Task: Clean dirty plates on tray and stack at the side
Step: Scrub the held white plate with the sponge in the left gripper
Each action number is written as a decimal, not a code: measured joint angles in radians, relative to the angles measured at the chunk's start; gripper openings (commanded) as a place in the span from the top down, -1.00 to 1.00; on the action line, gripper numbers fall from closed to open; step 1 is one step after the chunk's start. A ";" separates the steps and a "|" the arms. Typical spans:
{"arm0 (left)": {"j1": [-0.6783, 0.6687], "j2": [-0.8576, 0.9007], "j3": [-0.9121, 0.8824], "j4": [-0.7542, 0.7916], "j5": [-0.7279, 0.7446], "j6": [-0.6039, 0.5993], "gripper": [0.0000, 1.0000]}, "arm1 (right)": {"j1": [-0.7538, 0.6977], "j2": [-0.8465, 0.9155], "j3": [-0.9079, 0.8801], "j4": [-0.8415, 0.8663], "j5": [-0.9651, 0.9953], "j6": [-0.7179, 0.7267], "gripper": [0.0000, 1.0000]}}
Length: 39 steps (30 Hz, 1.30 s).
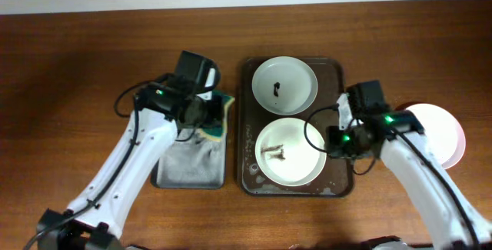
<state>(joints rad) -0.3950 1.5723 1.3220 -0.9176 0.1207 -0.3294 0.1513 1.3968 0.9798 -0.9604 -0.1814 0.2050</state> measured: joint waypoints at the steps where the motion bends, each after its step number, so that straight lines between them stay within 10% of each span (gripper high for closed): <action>1: -0.022 0.003 0.000 0.002 0.019 -0.011 1.00 | 0.000 0.059 0.000 0.009 -0.003 0.002 0.24; 5: -0.062 0.029 0.000 0.026 0.055 -0.066 1.00 | -0.014 0.213 0.000 0.072 -0.031 -0.025 0.27; 11: -0.177 0.110 0.000 0.126 0.086 -0.137 1.00 | -0.089 0.366 0.001 0.167 -0.090 -0.035 0.92; 30: -0.385 0.462 0.006 0.401 0.190 -0.403 1.00 | -0.103 0.366 0.001 0.175 -0.103 0.002 0.92; 39: -0.420 0.459 0.071 0.106 -0.256 -0.412 1.00 | -0.100 0.366 0.001 0.164 -0.114 0.002 0.92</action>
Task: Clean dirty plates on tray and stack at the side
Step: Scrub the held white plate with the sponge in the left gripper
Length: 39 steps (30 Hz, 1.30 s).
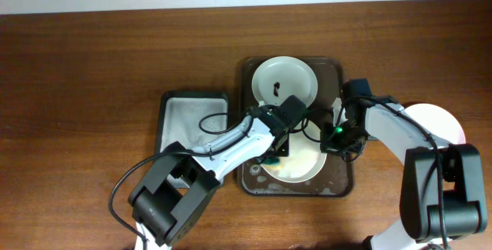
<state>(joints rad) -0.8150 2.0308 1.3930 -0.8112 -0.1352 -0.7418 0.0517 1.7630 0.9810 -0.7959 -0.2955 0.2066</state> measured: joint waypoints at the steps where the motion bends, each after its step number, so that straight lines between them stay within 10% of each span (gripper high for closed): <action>1: 0.000 0.000 0.001 -0.017 -0.047 -0.001 1.00 | 0.004 0.000 0.000 -0.002 -0.008 0.001 0.92; 7: -0.006 0.013 0.021 -0.032 -0.109 0.006 1.00 | 0.013 0.000 0.000 -0.007 -0.023 0.005 0.92; 23: 0.049 0.074 0.023 0.288 0.521 0.007 1.00 | -0.012 -0.001 0.005 -0.024 0.041 0.011 0.92; 39: 0.076 0.030 0.069 -0.082 0.051 0.045 1.00 | 0.009 -0.001 0.005 -0.025 -0.025 0.011 0.92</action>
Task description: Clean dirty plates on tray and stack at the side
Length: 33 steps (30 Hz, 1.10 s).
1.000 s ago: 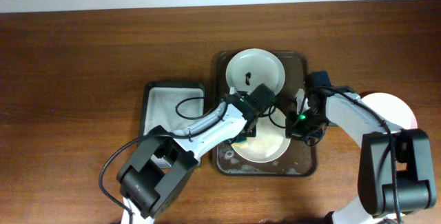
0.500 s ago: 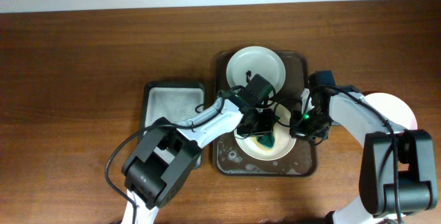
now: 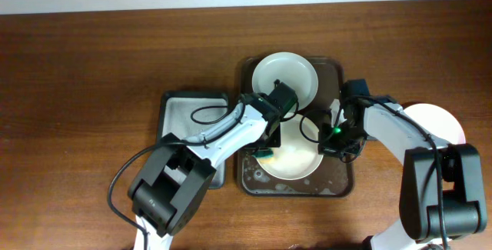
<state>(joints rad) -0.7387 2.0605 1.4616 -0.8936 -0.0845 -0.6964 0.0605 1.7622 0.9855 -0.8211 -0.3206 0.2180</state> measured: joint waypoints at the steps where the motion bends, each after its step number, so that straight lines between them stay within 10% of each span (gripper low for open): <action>1: -0.002 -0.008 0.000 -0.009 -0.012 0.000 1.00 | 0.001 0.000 0.000 0.000 -0.004 0.000 0.92; 14: 0.212 -0.499 -0.036 -0.239 -0.197 0.096 1.00 | -0.008 0.000 0.000 -0.008 0.043 -0.002 0.92; 20: 0.331 -0.483 -0.345 0.066 -0.171 0.179 1.00 | -0.009 0.000 0.000 -0.010 0.050 -0.006 0.92; 26: 0.394 -0.482 -0.417 0.101 -0.008 0.271 -0.23 | -0.008 -0.075 -0.003 -0.034 0.084 -0.016 0.92; 33: 0.405 -0.723 -0.399 0.032 0.086 0.317 -0.90 | 0.063 -0.447 -0.004 -0.063 0.268 -0.016 0.92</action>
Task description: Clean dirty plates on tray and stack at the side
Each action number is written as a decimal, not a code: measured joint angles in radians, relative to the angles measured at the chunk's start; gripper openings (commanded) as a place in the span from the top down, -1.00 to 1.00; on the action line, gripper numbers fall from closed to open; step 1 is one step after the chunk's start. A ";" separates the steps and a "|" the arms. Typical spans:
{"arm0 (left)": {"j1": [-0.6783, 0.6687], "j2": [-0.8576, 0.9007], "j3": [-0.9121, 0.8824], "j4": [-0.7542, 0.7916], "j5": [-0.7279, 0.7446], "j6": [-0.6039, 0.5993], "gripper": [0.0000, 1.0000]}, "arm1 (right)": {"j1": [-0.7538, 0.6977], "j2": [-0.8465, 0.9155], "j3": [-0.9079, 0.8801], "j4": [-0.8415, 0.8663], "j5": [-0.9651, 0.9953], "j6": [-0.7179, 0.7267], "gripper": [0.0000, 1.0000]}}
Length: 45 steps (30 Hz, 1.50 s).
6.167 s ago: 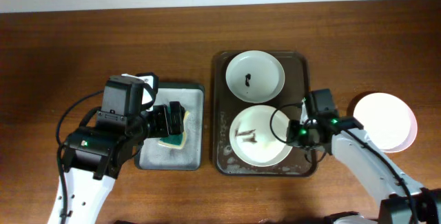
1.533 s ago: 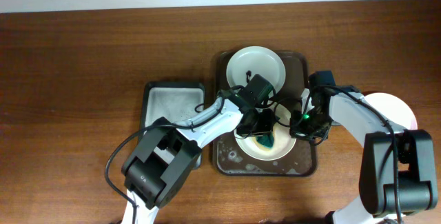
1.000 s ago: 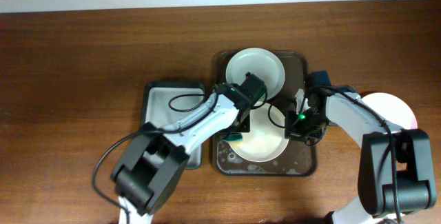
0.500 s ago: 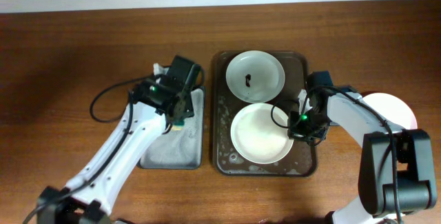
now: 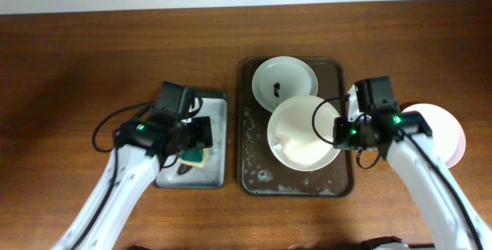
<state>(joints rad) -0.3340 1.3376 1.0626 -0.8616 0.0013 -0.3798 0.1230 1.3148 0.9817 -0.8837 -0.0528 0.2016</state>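
A brown tray [image 5: 247, 182] lies in the middle of the table. At its far end sits a white plate [image 5: 286, 75] with dark scraps on it. In front of it a second white plate [image 5: 298, 133], wiped of scraps, looks raised and overlaps the far plate. My right gripper [image 5: 337, 133] is shut on its right rim. My left gripper [image 5: 197, 136] hangs over the small grey tray [image 5: 173, 178] on the left, shut on a green and yellow sponge [image 5: 197, 157] that rests low in that tray.
A white plate [image 5: 444, 131] lies on the table right of the brown tray, partly under my right arm. Crumbs and wet marks [image 5: 261, 175] dot the brown tray's near left corner. Cables loop around both wrists.
My left gripper has left the near plate and now sits over the grey tray with the sponge. The near plate, held by my right gripper, now looks higher and overlaps the far plate.
At first my left gripper held the sponge over the grey tray while my right gripper was at the rim of the near plate, which bore scraps. At the two following moments the sponge was on that plate. Now the plate is free of scraps and raised, and the sponge is back.
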 measured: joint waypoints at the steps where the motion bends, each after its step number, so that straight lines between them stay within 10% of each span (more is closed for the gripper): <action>1: 0.000 -0.029 0.006 -0.014 0.003 0.001 -0.99 | 0.027 -0.037 0.000 -0.001 0.044 0.000 0.92; 25: 0.000 -0.243 0.009 -0.122 0.011 0.003 -0.99 | 0.859 -0.125 0.000 -0.073 1.119 0.087 0.92; 45: 0.000 -0.243 0.009 -0.122 0.011 0.003 -0.99 | 0.949 -0.125 0.000 -0.082 1.296 0.105 0.92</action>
<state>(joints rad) -0.3340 1.0946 1.0714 -0.9836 0.0120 -0.3771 1.0725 1.1900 0.9817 -0.9661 1.2434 0.3061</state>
